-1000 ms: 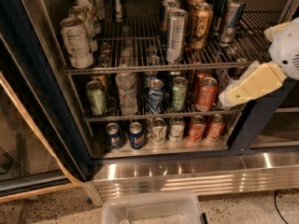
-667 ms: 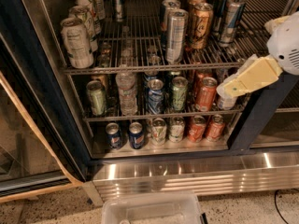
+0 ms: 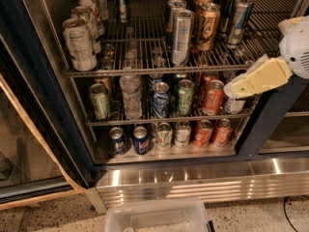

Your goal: Pick redbull can from top shelf of fridge

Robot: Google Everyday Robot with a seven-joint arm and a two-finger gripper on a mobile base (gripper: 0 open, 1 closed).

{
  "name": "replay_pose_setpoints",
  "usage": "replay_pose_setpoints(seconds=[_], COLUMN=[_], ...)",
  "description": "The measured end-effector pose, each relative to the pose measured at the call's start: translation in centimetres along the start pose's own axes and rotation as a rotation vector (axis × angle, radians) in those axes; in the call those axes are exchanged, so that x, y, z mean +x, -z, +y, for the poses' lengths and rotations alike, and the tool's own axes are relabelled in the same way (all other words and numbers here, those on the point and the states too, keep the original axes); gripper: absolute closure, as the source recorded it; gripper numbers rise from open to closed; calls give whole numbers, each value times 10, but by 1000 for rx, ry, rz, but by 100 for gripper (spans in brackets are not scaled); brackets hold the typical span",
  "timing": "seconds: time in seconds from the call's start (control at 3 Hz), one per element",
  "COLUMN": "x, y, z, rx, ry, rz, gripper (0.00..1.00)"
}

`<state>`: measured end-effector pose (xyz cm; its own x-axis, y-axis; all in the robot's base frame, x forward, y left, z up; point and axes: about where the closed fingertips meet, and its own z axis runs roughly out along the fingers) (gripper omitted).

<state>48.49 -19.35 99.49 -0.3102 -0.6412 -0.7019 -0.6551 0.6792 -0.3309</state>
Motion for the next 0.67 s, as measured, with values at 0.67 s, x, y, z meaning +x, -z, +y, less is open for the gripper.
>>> replay_pose_setpoints(seconds=[0.67], x=[-4], y=[-11], z=[-16], rx=[122], ry=[-233], rz=[-205], gripper=[0])
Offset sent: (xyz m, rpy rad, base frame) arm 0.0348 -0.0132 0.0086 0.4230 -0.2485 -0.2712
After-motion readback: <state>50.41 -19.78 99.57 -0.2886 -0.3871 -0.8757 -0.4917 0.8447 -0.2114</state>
